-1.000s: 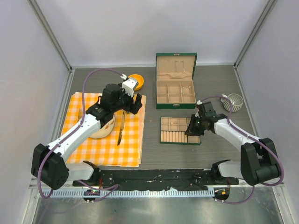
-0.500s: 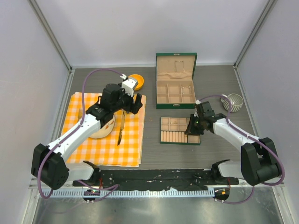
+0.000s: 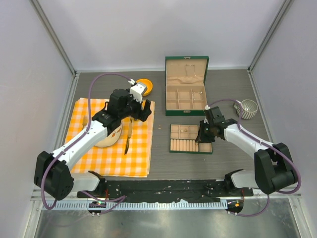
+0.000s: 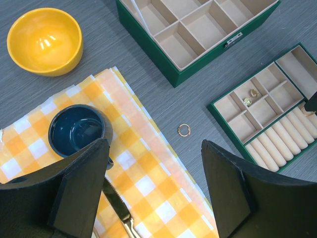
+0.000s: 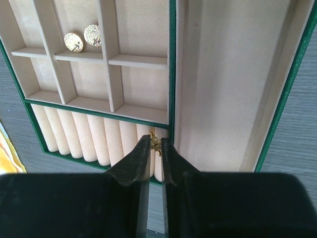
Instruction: Organize the mixed jewelry
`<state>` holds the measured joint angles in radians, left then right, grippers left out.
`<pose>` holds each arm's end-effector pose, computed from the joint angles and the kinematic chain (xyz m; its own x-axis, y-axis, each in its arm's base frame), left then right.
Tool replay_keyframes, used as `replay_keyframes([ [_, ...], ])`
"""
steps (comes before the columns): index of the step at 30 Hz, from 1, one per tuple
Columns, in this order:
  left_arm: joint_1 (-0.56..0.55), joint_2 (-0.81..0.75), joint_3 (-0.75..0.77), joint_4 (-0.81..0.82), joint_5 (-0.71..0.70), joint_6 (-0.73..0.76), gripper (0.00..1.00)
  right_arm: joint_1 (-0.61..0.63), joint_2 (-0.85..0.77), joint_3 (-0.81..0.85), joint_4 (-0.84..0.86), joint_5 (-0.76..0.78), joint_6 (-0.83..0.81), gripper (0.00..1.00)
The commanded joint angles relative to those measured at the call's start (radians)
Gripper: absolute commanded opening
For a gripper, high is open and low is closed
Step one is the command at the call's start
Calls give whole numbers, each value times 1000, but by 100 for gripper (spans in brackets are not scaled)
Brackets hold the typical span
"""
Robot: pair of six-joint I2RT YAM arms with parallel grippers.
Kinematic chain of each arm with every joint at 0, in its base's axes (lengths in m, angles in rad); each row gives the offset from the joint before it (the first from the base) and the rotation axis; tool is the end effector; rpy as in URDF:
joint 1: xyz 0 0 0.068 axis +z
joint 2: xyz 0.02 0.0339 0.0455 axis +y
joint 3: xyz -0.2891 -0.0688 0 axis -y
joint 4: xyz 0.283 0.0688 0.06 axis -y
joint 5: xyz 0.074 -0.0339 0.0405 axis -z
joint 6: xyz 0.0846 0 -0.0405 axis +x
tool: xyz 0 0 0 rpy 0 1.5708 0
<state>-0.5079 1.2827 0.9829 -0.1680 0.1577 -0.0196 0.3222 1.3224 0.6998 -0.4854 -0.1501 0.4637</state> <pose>0.3138 -0.1899 0.2934 -0.4057 0.2037 -0.8910 0.5950 0.7989 -0.0883 0.2656 0.1020 0.1364 -0.9275 0.1566 -0.3395 0.0429 0.9467 0.3194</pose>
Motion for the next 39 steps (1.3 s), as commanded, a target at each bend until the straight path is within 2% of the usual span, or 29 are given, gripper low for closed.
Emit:
replay_keyframes([
  [1,6,1,3,53,9,-8,80,9,15,33,16,64,-22,1],
  [25,6,23,5,55,5,-2,80,98,17,41,14,61,-50,1],
  [39,6,35,5,58,5,1,80,103,1,47,-2,218,-80,1],
])
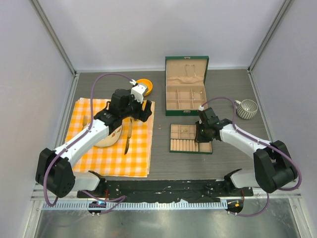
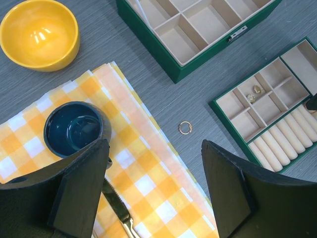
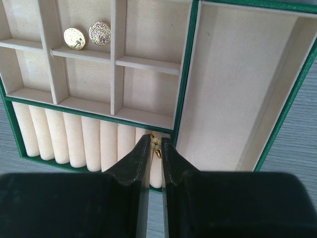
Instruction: Organize the mixed jewelry
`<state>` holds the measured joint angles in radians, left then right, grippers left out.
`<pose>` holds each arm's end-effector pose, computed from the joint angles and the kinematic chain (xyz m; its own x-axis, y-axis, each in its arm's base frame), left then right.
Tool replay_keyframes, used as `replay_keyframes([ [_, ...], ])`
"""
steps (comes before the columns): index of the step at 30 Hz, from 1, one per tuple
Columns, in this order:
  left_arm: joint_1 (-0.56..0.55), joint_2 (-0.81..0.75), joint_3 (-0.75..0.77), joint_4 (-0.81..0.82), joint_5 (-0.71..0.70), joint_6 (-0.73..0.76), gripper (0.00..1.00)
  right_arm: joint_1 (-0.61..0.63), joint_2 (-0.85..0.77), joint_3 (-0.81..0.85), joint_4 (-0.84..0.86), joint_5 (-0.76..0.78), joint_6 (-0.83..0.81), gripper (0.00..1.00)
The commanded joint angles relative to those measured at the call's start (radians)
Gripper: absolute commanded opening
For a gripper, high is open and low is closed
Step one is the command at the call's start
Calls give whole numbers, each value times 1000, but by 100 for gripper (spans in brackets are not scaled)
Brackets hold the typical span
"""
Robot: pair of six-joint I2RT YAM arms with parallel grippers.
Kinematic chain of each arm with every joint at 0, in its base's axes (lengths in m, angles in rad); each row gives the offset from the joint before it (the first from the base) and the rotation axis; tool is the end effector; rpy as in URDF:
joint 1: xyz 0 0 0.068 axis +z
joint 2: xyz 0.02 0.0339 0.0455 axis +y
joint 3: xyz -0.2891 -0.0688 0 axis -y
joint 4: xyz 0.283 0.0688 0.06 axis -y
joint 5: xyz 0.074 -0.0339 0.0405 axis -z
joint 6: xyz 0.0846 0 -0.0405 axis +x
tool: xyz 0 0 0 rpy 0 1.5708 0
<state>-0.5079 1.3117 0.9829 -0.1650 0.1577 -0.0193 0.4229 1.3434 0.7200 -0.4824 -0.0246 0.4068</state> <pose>0.3185 -0.1925 0.2837 -0.4257 0.2151 -0.8789 0.5930 0.8000 -0.0914 0.2643 0.1212 0.1369 -0.9149 0.0220 -0.4031 -0.0635 0.9782 0.1976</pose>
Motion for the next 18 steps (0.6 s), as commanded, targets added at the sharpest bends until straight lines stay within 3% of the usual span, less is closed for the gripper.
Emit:
replay_keyframes([
  [1,6,6,7,55,5,1,80,2,-21,30,-5,100,-23,1],
  [18,6,12,-9,58,62,2,80,2,-30,38,-4,106,-28,1],
])
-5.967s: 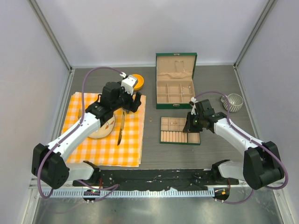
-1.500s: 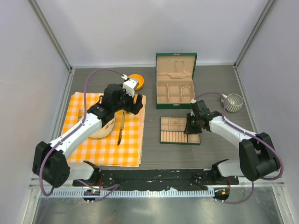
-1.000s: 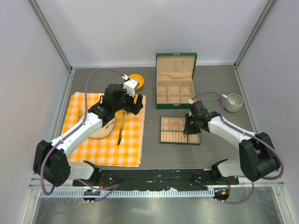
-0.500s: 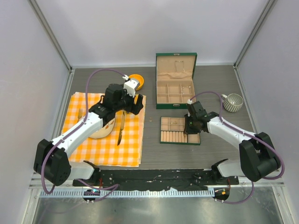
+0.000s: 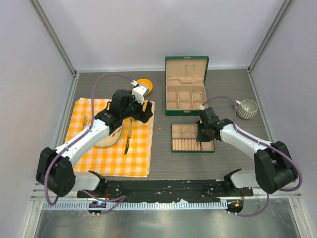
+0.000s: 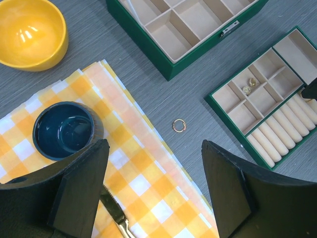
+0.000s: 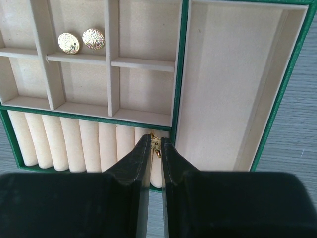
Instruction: Organize the mixed jewelry
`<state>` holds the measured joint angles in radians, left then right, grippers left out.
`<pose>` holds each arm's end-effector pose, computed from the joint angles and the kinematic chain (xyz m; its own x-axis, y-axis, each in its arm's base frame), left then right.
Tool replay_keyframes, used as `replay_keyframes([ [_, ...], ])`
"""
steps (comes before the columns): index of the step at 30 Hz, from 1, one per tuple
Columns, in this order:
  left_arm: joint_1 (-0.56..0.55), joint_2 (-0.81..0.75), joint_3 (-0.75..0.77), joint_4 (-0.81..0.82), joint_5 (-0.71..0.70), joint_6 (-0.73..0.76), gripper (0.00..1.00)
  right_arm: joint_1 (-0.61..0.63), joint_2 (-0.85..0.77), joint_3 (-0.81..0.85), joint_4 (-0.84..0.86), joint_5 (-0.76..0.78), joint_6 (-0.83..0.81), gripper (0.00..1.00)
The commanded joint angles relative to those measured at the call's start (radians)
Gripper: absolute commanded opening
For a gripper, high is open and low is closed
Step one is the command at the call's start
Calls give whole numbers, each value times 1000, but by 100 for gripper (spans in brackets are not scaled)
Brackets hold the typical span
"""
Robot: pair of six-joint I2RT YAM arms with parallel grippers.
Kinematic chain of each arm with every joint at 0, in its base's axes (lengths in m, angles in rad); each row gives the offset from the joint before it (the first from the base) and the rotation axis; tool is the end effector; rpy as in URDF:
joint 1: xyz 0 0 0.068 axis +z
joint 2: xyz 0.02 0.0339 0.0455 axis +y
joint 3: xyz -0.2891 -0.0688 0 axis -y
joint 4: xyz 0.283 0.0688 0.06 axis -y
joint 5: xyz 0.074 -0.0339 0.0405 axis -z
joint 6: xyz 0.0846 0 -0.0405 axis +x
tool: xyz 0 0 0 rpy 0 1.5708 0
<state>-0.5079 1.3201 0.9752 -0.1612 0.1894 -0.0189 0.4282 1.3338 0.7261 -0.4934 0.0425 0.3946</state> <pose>0.3176 -0.1950 0.2782 -0.4352 0.2210 -0.8728 0.6134 0.7824 -0.1078 0.2657 0.1173 0.1408 -0.9016 0.0107 -0.4324 -0.0550 0.9888 0.1390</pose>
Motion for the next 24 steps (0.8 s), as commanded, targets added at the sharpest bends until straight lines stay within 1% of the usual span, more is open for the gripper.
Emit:
replay_keyframes([
  [1,6,5,-1,54,31,2,80,-3,-19,32,7,37,-16,1],
  [13,6,1,-9,54,50,2,84,-3,-5,50,10,33,-14,1],
  [24,6,-1,-12,52,128,2,84,-9,-74,61,-4,20,-33,1],
])
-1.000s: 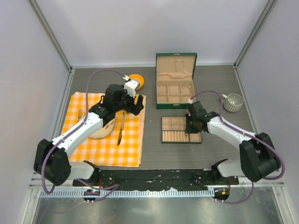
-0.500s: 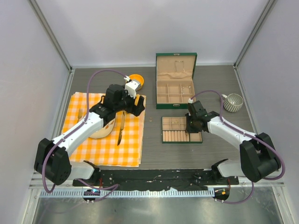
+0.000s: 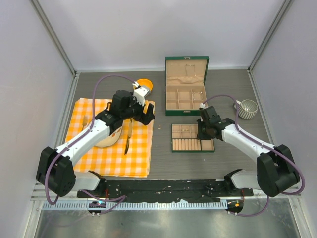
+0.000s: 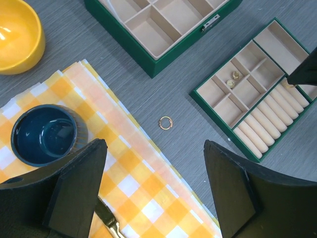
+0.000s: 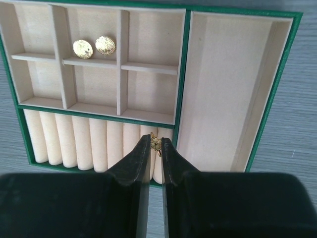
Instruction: Organize the mixed jewelry
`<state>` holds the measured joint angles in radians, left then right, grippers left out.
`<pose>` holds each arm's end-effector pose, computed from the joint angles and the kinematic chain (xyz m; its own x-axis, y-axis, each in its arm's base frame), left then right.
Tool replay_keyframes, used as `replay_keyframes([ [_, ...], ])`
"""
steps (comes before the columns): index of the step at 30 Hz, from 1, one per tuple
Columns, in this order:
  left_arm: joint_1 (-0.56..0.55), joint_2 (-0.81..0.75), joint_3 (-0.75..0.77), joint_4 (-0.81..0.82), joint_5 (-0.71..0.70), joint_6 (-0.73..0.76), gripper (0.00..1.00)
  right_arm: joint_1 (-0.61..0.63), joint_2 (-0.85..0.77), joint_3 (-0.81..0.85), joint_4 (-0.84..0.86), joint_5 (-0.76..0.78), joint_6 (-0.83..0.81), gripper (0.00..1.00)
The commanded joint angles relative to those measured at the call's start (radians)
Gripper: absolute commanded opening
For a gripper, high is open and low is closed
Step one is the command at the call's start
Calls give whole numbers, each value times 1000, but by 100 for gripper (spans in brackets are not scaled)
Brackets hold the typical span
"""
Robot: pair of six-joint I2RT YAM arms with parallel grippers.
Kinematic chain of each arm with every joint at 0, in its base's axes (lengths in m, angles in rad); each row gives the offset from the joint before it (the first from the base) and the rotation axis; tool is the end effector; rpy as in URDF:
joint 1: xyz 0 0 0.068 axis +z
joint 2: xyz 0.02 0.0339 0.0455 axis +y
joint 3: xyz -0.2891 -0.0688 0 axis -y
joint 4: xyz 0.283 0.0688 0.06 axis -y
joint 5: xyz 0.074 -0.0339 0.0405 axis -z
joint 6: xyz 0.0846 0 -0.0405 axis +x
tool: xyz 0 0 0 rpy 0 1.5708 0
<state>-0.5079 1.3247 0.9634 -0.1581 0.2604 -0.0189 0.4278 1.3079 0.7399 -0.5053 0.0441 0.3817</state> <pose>0.3133 -0.1993 0.2727 -0.4462 0.2275 -0.8655 0.6569 0.7400 -0.1442 0.2666 0.1175 0.1517 -0.8893 0.0035 -0.4573 -0.0690 0.9875 0.1418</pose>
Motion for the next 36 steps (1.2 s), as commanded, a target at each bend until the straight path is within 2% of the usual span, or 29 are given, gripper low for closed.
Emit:
replay_keyframes([
  [1,6,-4,0,48,77,2,84,-8,-52,49,7,17,-21,1],
  [7,6,-10,3,37,197,5,84,-18,-79,88,-10,2,-35,1],
  [8,6,-10,3,34,251,2,84,-17,-79,114,-15,-9,-37,1],
  [13,-3,-19,9,25,352,-13,84,-18,-76,194,-32,-116,-61,1],
  [22,-12,-48,0,6,315,4,84,-18,-104,159,-38,-113,-107,1],
  [29,-12,-50,1,-9,249,14,84,-17,-154,151,-32,-47,-237,1],
  [33,-12,-47,12,-26,235,42,84,-20,-156,182,-58,75,-395,1],
  [36,-12,-54,15,-34,223,46,84,-29,-173,206,-79,94,-510,1],
])
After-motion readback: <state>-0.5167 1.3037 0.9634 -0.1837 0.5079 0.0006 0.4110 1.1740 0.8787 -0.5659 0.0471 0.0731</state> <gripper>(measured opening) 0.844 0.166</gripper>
